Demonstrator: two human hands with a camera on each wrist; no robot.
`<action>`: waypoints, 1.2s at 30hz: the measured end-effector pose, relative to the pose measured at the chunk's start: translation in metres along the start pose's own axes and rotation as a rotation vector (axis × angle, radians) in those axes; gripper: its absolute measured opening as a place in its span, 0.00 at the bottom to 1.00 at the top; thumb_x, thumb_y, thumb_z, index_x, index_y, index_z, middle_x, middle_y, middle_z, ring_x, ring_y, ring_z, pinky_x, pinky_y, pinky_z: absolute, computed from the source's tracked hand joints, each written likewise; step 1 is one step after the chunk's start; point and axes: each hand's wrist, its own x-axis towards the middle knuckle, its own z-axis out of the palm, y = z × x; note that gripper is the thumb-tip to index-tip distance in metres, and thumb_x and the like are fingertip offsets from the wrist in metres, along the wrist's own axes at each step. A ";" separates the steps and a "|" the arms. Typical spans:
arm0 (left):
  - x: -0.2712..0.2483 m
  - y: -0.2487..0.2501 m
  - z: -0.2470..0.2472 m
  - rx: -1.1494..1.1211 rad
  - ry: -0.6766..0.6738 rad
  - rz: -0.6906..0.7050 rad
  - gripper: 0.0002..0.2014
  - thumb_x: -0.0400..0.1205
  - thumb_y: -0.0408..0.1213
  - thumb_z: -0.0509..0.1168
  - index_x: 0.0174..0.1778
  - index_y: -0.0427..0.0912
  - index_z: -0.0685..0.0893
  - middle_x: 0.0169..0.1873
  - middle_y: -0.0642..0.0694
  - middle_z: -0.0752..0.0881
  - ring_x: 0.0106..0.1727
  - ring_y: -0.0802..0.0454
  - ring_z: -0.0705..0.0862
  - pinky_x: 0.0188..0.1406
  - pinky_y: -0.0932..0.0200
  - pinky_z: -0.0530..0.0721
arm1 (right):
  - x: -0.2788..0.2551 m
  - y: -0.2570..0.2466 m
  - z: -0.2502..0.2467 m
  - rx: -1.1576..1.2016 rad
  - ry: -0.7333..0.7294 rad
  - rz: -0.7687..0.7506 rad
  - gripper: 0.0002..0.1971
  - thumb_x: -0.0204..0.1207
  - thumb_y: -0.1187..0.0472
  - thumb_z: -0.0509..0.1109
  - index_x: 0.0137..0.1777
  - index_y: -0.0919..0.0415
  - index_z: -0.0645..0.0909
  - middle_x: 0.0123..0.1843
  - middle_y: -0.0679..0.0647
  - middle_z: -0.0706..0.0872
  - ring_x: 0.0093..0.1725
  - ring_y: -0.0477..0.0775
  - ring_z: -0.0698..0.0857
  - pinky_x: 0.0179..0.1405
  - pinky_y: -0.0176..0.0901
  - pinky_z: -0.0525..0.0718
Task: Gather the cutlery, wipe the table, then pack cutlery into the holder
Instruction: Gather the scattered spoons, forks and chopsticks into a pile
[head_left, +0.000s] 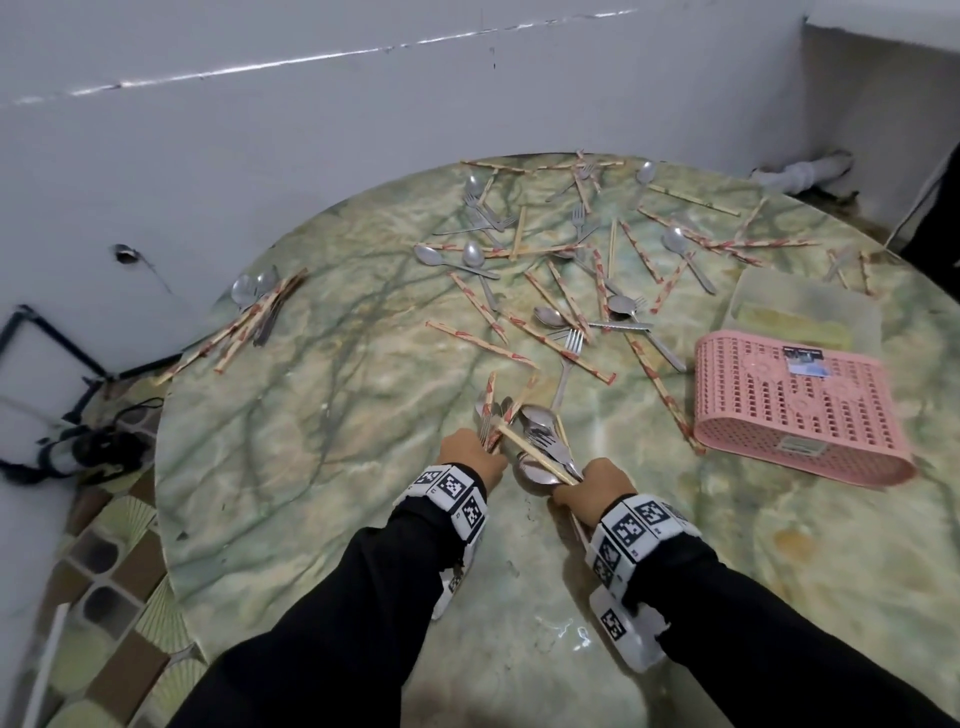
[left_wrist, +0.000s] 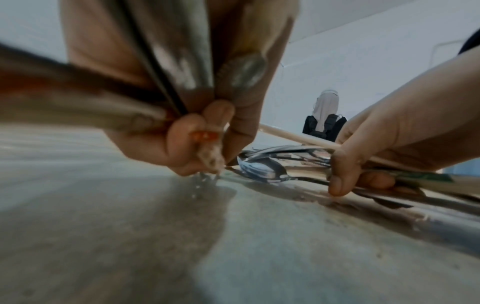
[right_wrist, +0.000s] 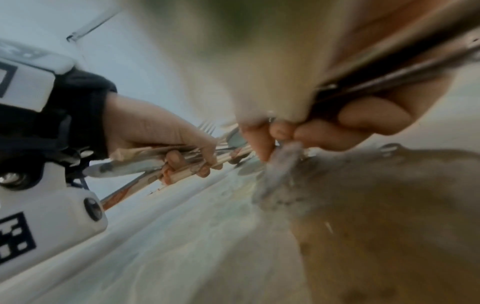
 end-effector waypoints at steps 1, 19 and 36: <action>0.000 -0.001 -0.001 -0.022 -0.001 -0.005 0.11 0.76 0.38 0.67 0.48 0.34 0.84 0.40 0.41 0.81 0.39 0.44 0.81 0.38 0.60 0.79 | 0.001 0.000 -0.001 0.014 -0.010 -0.004 0.15 0.70 0.53 0.72 0.43 0.66 0.77 0.39 0.59 0.79 0.38 0.59 0.78 0.25 0.40 0.68; 0.007 -0.034 -0.062 -0.543 -0.091 0.038 0.05 0.79 0.25 0.56 0.44 0.37 0.76 0.26 0.43 0.83 0.22 0.50 0.80 0.21 0.60 0.82 | -0.005 -0.042 -0.015 0.570 -0.018 -0.068 0.10 0.73 0.74 0.61 0.31 0.65 0.71 0.23 0.59 0.70 0.20 0.53 0.67 0.13 0.35 0.65; 0.125 -0.156 -0.235 -0.618 -0.005 0.039 0.04 0.83 0.27 0.56 0.49 0.32 0.75 0.27 0.44 0.80 0.25 0.50 0.73 0.20 0.63 0.73 | 0.024 -0.272 0.071 0.751 -0.237 -0.132 0.13 0.79 0.74 0.62 0.32 0.66 0.74 0.20 0.55 0.81 0.11 0.46 0.73 0.11 0.28 0.69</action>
